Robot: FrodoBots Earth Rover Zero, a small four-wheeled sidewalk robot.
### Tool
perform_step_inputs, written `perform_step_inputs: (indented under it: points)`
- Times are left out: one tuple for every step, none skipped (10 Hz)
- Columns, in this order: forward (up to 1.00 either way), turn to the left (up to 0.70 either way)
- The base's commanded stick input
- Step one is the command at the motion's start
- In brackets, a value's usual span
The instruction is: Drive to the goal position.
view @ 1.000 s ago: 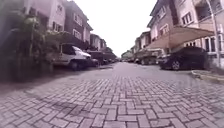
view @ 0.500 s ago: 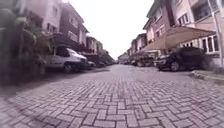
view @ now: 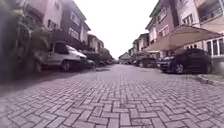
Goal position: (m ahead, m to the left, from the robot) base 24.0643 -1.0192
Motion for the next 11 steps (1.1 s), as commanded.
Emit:
perform_step_inputs:
  points:
    - [0.69, 0.03]
    - [0.69, 0.03]
    - [0.69, 0.03]
    - [0.69, 0.03]
    - [0.69, 0.03]
    - [0.69, 0.03]
    - [0.69, 0.03]
    - [0.69, 0.03]
    - [0.69, -0.16]
    - [0.69, -0.34]
    - [0.69, -0.32]
